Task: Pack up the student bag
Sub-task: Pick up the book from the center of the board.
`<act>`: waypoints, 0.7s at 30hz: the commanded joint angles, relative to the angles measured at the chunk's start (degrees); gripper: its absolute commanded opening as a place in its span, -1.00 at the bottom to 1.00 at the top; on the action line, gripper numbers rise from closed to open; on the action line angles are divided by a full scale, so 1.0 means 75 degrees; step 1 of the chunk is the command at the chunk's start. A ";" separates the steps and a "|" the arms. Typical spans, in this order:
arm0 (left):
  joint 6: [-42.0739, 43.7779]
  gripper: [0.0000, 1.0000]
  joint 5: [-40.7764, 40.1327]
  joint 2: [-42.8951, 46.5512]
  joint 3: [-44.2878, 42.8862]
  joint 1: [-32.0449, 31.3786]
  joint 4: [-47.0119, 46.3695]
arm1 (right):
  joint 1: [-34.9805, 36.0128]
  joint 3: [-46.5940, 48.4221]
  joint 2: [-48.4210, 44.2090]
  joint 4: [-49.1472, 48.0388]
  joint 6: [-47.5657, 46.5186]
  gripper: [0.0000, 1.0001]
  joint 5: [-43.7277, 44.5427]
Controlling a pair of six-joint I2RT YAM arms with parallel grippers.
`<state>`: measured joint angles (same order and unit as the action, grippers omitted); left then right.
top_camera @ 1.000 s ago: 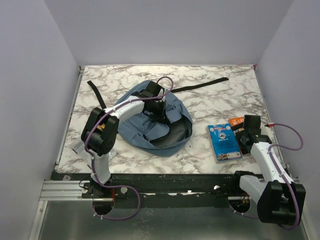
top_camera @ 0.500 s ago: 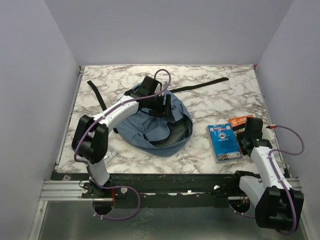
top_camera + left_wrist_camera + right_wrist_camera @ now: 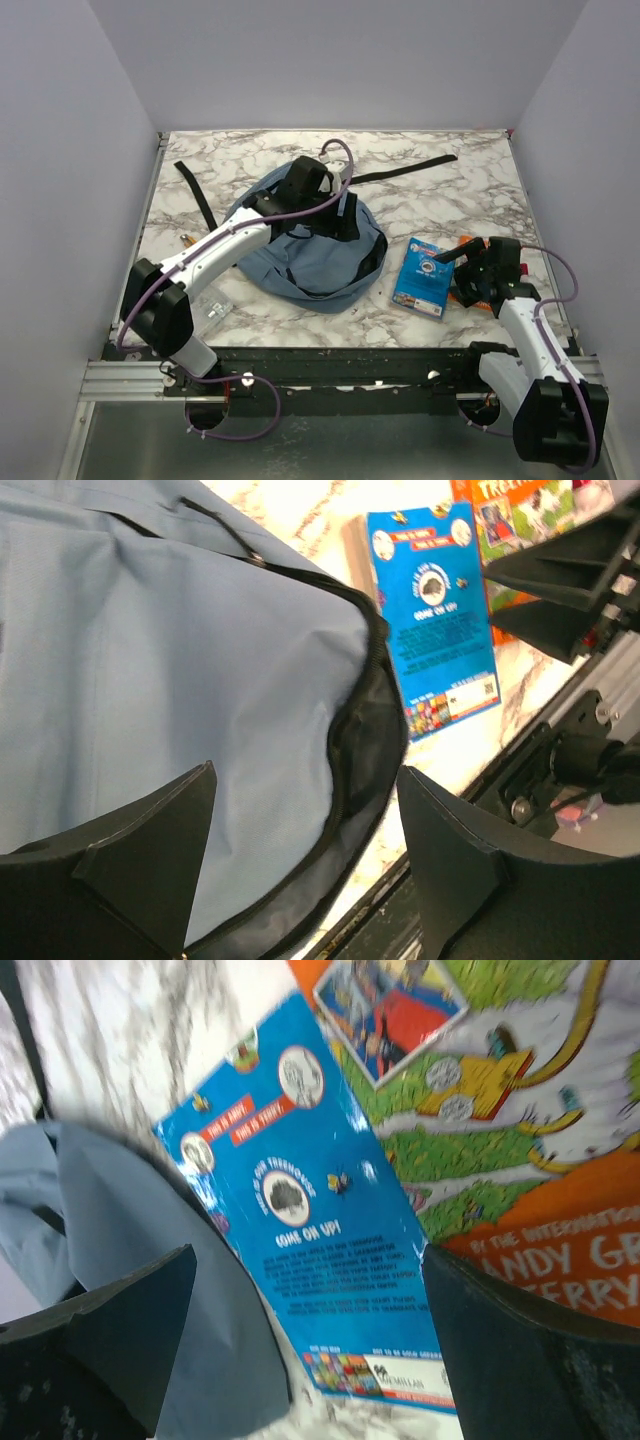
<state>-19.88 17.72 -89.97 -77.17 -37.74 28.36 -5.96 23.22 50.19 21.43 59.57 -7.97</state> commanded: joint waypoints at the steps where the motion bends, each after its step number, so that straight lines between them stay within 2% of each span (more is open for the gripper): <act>1: 0.0265 0.51 -0.0118 0.0534 0.0199 -0.0715 -0.0305 | 0.0098 0.0370 0.0393 0.1118 -0.0889 1.00 -0.1112; 7: 0.0097 0.54 -0.0413 0.0460 0.0533 -0.2278 -0.1046 | 0.0091 0.1321 0.0290 0.2503 -0.1600 0.99 -0.0120; 13: -0.0115 0.46 -0.0583 -0.0529 0.0126 -0.3132 -0.1677 | 0.0099 0.1276 0.0213 0.3126 -0.1435 0.99 0.0369; 16: -0.0083 0.36 -0.0761 -0.1090 -0.0159 -0.3404 -0.1692 | 0.0101 0.1076 0.0411 0.3041 -0.1530 0.99 0.0076; 19: 0.0048 0.34 -0.1064 -0.1563 -0.0352 -0.3683 -0.1660 | 0.0098 0.0758 0.0511 0.2749 -0.1697 0.88 -0.0452; 21: 0.0028 0.35 -0.1210 -0.1808 -0.0519 -0.3782 -0.1527 | 0.0102 0.0561 0.0495 0.2569 -0.1825 0.88 -0.0661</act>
<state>-20.27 12.93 -100.36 -77.78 -63.90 17.06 -5.32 30.63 53.54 41.04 48.34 -9.17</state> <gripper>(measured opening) 0.673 0.943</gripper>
